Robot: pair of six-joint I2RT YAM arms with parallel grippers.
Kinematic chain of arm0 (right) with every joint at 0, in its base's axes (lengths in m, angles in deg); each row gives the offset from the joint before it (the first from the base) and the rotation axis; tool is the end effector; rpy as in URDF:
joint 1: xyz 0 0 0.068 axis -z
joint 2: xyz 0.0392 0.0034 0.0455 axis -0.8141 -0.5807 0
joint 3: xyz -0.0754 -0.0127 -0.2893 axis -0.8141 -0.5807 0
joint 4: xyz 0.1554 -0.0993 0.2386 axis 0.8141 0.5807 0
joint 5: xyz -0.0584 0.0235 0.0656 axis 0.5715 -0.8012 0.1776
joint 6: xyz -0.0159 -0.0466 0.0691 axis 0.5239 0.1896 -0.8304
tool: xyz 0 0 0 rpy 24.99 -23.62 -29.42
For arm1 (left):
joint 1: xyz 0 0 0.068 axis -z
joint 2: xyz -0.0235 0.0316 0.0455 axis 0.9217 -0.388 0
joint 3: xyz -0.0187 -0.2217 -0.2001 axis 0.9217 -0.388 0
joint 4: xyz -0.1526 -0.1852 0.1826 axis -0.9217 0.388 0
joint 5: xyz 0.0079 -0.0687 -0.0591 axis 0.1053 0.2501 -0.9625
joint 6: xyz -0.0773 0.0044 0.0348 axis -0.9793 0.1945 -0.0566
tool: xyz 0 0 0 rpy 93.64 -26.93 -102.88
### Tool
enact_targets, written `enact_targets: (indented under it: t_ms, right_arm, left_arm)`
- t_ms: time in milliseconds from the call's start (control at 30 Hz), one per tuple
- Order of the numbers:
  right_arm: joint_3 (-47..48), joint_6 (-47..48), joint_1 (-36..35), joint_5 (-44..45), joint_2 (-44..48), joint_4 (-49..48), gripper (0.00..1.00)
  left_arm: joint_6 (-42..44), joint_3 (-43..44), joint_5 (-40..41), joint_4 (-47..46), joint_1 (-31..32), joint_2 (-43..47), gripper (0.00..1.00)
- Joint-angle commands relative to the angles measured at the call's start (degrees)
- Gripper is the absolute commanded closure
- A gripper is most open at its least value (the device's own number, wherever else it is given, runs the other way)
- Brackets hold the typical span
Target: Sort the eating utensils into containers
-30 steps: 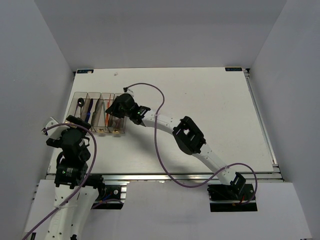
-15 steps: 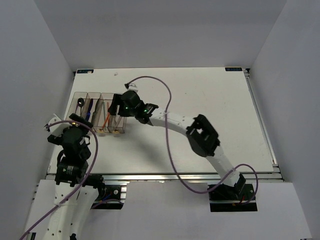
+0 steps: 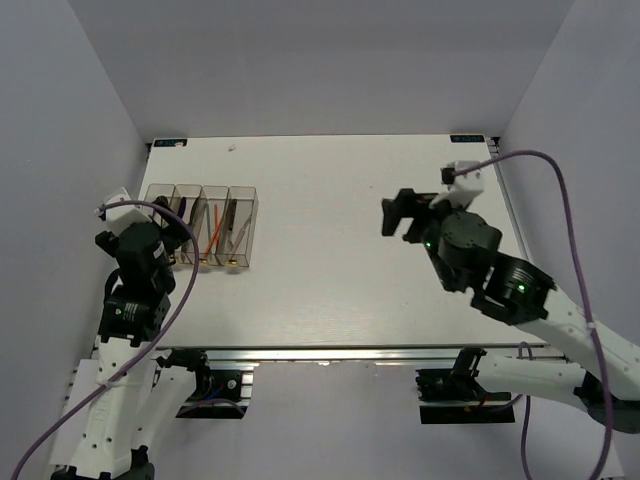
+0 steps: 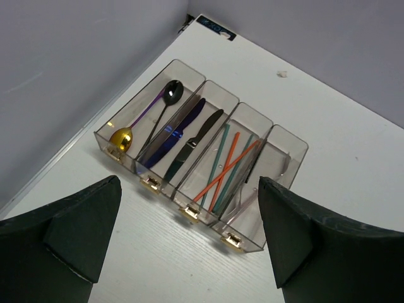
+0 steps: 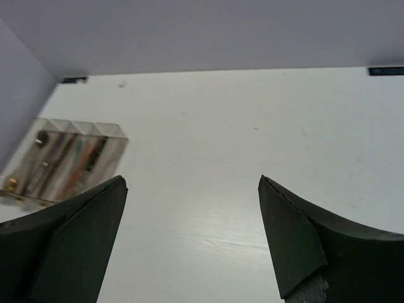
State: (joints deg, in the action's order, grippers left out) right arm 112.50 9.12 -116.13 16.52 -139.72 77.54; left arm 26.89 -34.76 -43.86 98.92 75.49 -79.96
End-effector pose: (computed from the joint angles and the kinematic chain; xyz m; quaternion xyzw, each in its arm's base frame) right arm 0.1645 0.1865 0.4801 0.0145 0.7251 0.1633 0.6689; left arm 0.1815 0.0157 0.3777 -0.2550 0.7498 0.0884 0.6041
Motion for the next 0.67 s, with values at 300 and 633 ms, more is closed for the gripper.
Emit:
enact_targets:
  t_ms: [300, 633]
  right_arm:
    - [-12.8, -5.7, -0.3, 4.6, 20.4, 24.3, 0.11]
    - [-13.5, -6.8, -0.3, 5.3, 19.8, 23.9, 0.1]
  left_arm:
    - [3.5, -0.8, -7.2, 5.0, 0.2, 4.4, 0.02]
    - [3.0, -3.2, -8.6, 3.3, 0.2, 5.9, 0.02]
